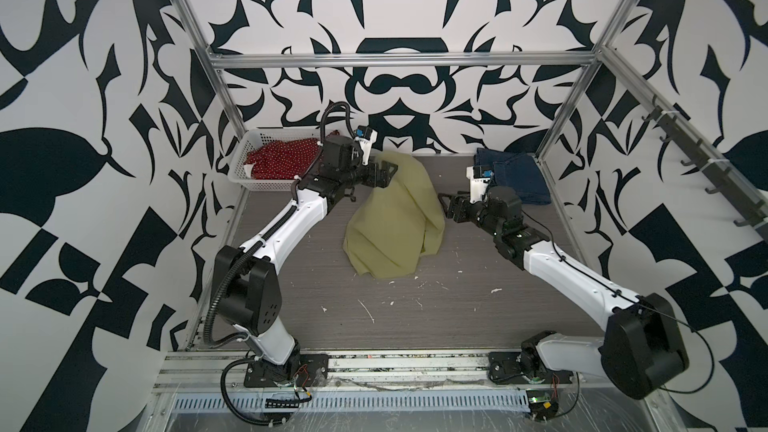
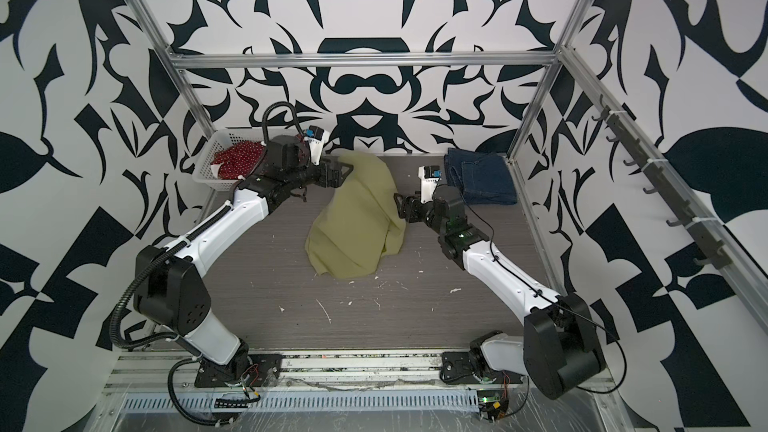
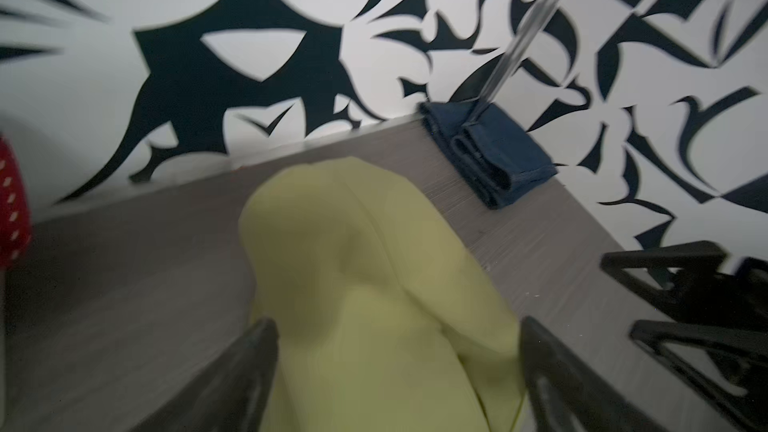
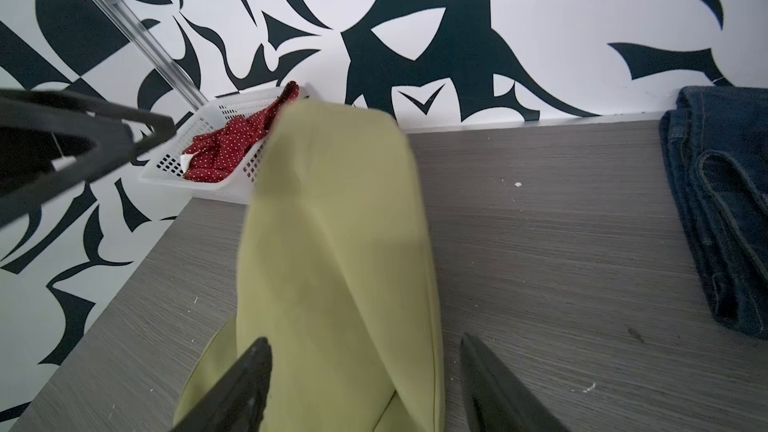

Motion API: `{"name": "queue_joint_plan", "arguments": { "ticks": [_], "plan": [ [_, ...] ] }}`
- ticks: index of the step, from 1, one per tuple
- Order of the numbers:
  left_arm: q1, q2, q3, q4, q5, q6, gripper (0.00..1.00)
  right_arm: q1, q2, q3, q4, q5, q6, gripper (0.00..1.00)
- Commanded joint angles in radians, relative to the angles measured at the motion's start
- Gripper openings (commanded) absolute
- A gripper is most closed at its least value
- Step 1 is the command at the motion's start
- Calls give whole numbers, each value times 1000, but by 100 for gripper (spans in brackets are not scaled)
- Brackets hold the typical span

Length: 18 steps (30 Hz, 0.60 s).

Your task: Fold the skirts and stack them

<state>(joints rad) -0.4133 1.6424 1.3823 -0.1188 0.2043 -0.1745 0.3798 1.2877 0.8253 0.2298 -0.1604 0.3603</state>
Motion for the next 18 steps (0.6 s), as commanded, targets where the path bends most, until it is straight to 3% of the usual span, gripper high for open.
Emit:
{"name": "queue_joint_plan", "arguments": {
  "ticks": [1,5,10,15,18],
  "plan": [
    [3,-115,-66,-27,-191,-56,99,-10,3,14,40,2,-14,75],
    [2,-228,-226,-119,-294,-164,99,-38,61,54,12,-16,-11,76],
    [-30,-322,-450,-158,-224,-268,99,-80,202,158,-49,-98,31,76],
    [-97,-352,-590,-233,-332,-414,98,-115,339,254,-122,-164,80,76],
    [-97,-360,-691,-173,-309,-522,97,-125,369,270,-110,-186,110,75]
  ]
}}
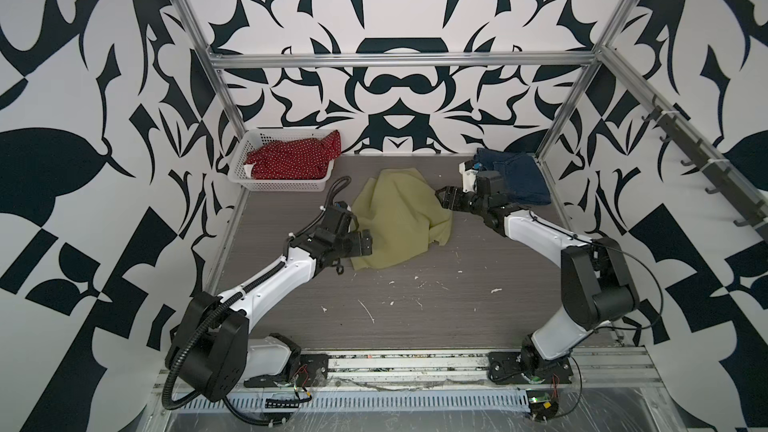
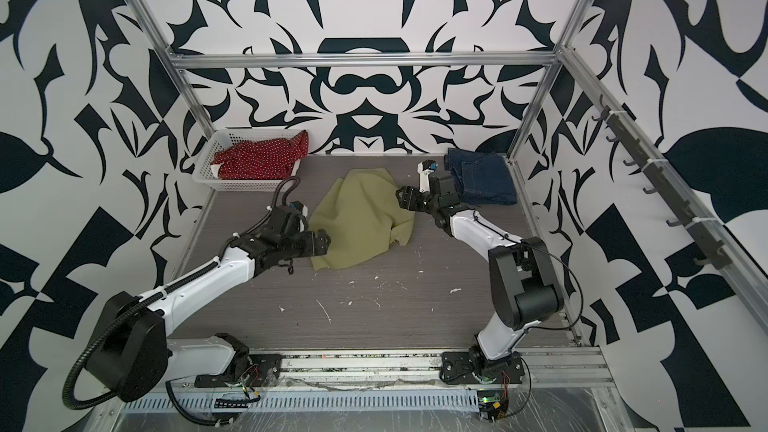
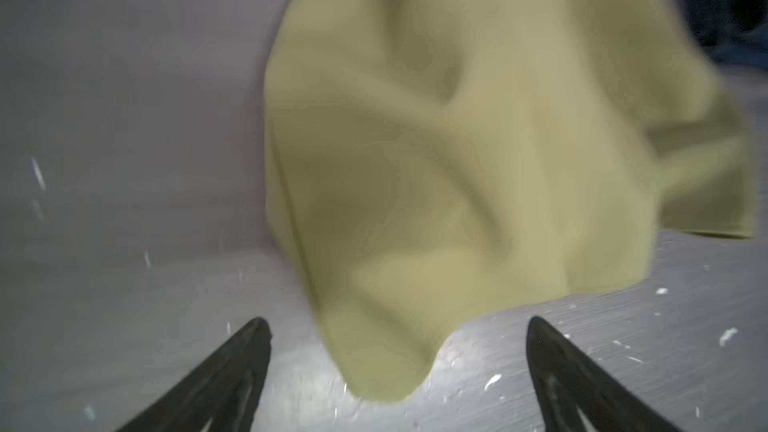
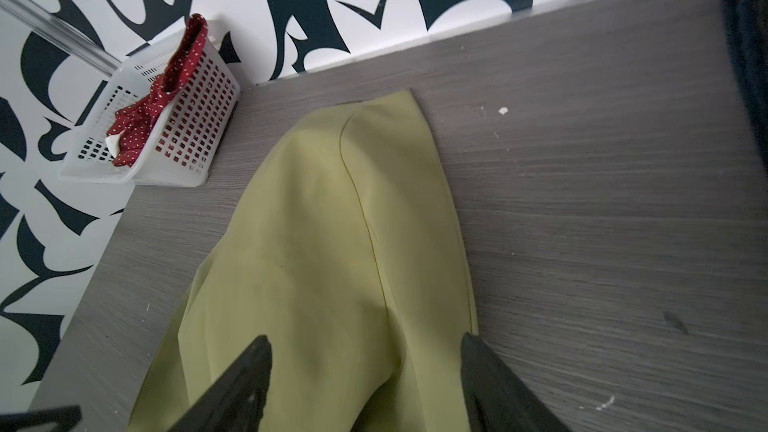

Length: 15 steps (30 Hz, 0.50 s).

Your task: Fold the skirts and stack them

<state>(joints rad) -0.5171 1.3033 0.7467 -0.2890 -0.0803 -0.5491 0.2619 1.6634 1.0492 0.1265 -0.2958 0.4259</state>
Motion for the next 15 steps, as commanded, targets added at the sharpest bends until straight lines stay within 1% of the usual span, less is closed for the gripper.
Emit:
{"name": "queue_joint_plan", "arguments": {
  "ticks": [1,2,4,6,7,9,10,11,12,13,15],
  "plan": [
    [6,-50,-90,44,-2,-169,96,-7,-1,49,1,-53,48,75],
    [6,-47,-122,96,17,-182,94,-7,5,54,3,-58,47,75],
    [6,-20,-155,166,36,-187,87,-7,20,72,4,-74,42,75],
    [6,32,-171,224,42,-180,86,-7,40,102,-23,-79,24,75],
    [7,52,-176,255,44,-177,83,-7,52,118,-37,-82,9,75],
    [7,81,-178,299,58,-169,74,-7,75,145,-58,-72,-17,75],
    [8,95,-175,310,56,-167,67,-8,93,166,-85,-63,-30,75],
    [8,106,-168,314,57,-162,49,-9,115,197,-120,-54,-42,75],
    [8,110,-158,299,45,-161,28,-8,131,217,-144,-54,-52,75],
    [9,111,-144,273,24,-161,17,-9,148,242,-163,-55,-62,75],
    [17,88,-118,199,-29,-153,7,-8,174,271,-179,-59,-66,75]
  ]
}}
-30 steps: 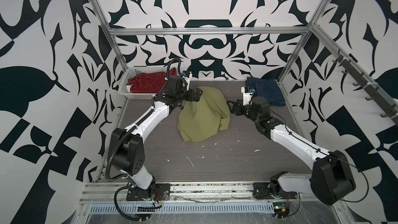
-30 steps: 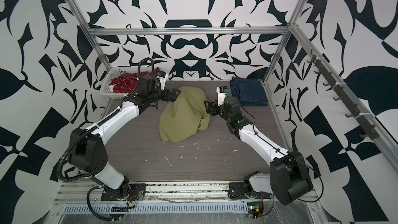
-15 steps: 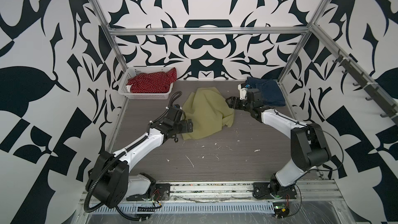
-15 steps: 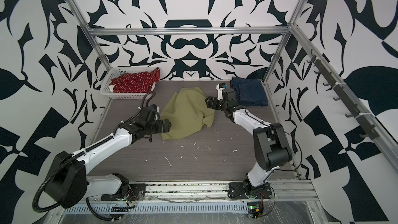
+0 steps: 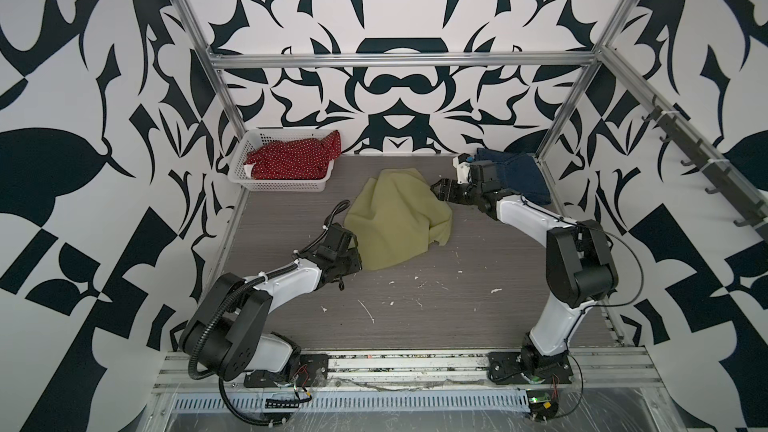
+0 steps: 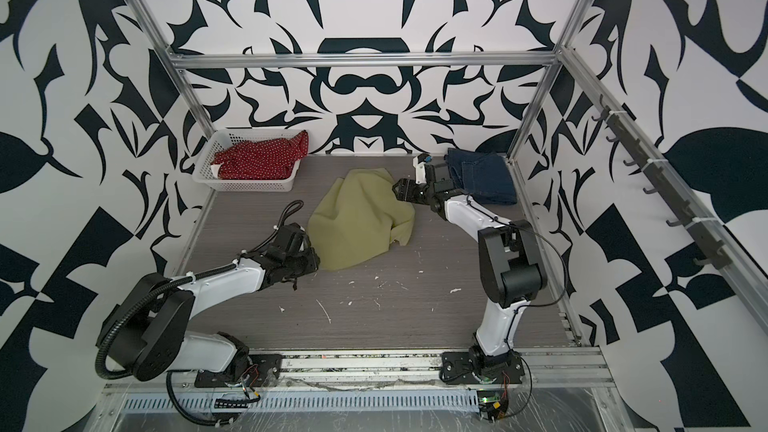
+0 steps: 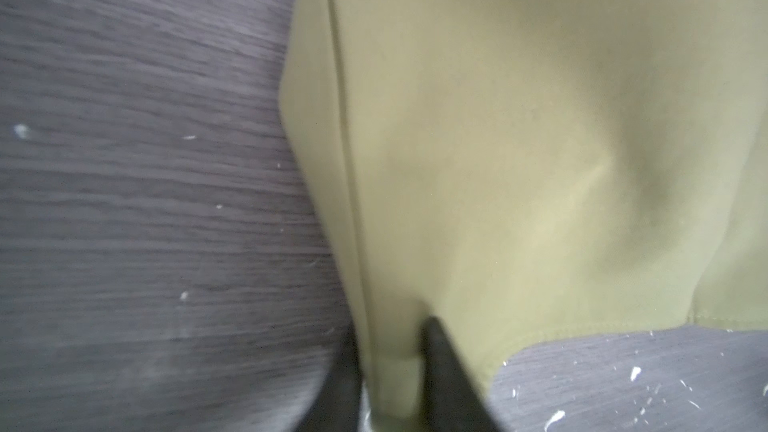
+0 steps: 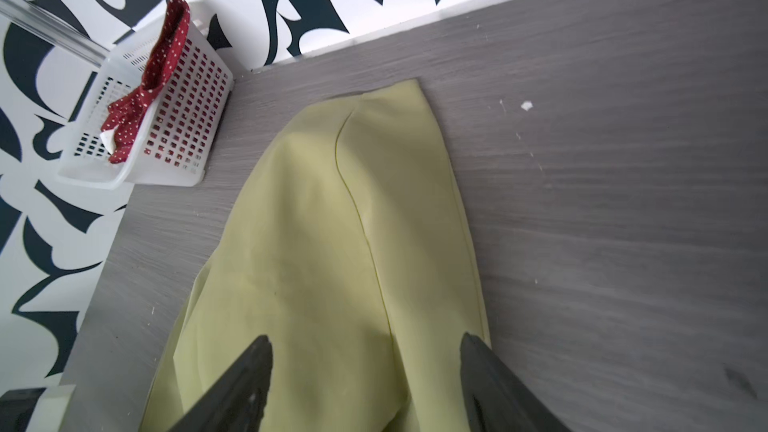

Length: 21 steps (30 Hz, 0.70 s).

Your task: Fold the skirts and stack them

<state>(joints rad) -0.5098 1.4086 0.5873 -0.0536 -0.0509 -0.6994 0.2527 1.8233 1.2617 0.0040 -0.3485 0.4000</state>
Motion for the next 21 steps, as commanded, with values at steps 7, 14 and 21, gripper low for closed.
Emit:
{"name": "queue_joint_plan", "arguments": {
  "ticks": [7,14,21],
  "plan": [
    [151,-320,110,-233,-137,114,0,0,76,149,-114,-14,-60,75],
    [391,-490,270,-409,-94,283,0,0,115,220,-140,-54,-53,75],
    [444,-401,420,-428,49,413,0,21,181,264,-108,-139,-38,74]
  ]
}}
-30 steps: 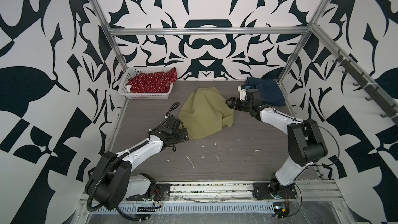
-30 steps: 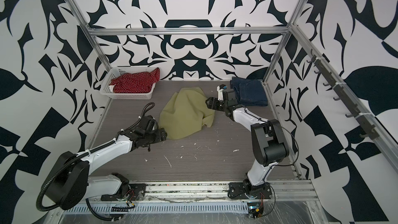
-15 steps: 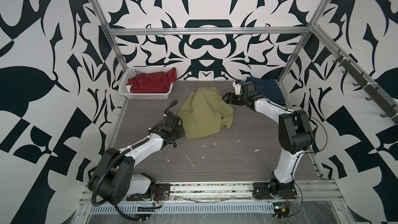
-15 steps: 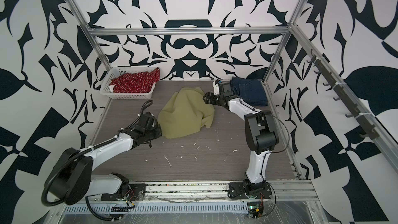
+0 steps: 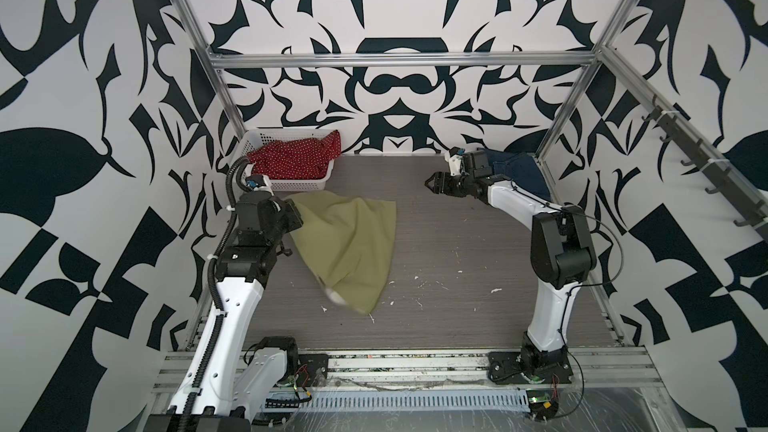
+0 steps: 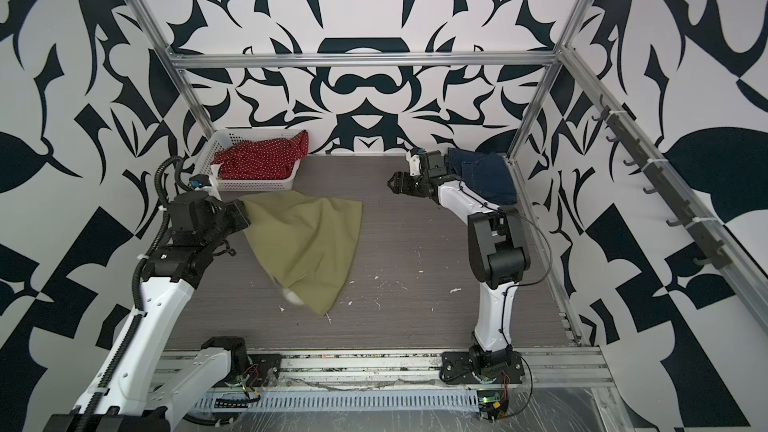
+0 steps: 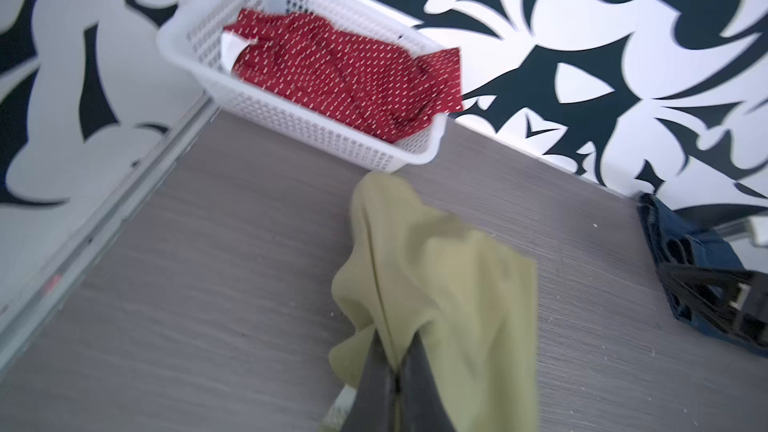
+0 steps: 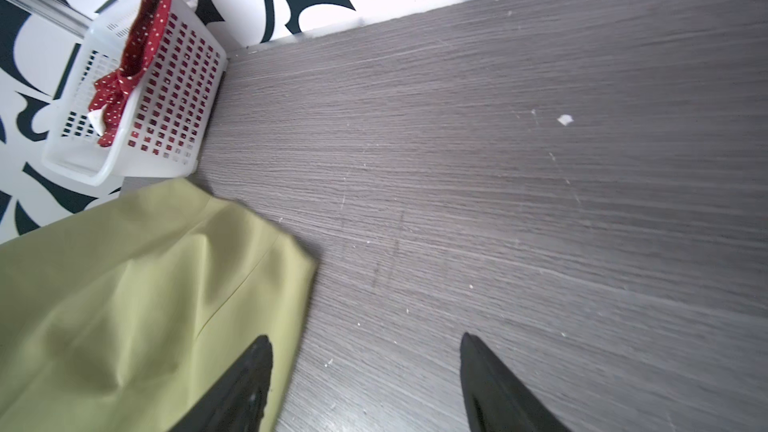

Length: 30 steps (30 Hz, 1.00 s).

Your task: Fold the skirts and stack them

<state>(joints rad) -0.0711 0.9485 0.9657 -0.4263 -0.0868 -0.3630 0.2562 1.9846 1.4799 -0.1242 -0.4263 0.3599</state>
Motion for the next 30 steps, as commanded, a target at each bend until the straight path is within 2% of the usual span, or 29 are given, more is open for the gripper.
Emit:
{"name": "queue_joint_plan", "arguments": {
  "ticks": [1,3,5,10,15,18,27,28,30],
  "plan": [
    [4,95,60,-55,134,74,0,30,26,50,19,-76,-4,74],
    [4,155,78,-53,238,74,0,57,40,58,20,-79,-21,74],
    [2,179,70,-32,280,64,0,81,73,88,11,-81,-38,74],
    [2,156,13,10,224,36,0,158,191,205,-87,-96,-78,72],
    [2,89,-22,-3,129,46,0,228,230,204,-55,-109,-96,70],
    [2,67,-38,5,92,49,0,255,290,284,-89,-135,-92,69],
    [2,80,-41,3,96,62,0,325,459,480,-196,-186,-121,69],
    [2,80,-40,3,97,62,0,328,471,497,-208,-192,-122,68],
    [2,78,-42,9,96,61,0,331,471,495,-195,-186,-117,58]
  ]
}}
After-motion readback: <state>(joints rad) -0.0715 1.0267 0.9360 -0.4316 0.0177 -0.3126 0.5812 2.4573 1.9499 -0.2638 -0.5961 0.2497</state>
